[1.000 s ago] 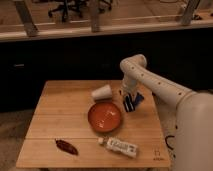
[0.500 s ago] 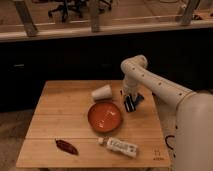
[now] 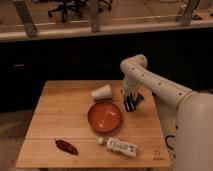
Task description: Place the eraser on the white sponge
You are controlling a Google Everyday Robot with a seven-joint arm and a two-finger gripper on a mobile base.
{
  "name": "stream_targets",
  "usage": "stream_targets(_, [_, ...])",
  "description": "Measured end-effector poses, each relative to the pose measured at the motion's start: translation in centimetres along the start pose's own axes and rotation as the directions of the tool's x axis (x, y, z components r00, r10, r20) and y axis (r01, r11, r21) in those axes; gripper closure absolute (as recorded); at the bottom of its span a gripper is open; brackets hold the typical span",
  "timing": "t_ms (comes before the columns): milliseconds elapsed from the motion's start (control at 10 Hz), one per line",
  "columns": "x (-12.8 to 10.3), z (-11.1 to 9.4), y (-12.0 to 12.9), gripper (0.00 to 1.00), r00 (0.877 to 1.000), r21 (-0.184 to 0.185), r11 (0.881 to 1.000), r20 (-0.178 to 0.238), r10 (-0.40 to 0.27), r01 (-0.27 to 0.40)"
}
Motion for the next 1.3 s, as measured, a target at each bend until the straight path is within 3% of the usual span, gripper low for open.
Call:
stream_targets(600, [0.5,-0.7,1.8,0.99,1.000,0.054,0.998,-0.011,0.027,-0.026])
stream_targets(1300, [1.2,-0.5,4.0,0.99,0.997,0.058,0.996,0.004,0.071,-0.071])
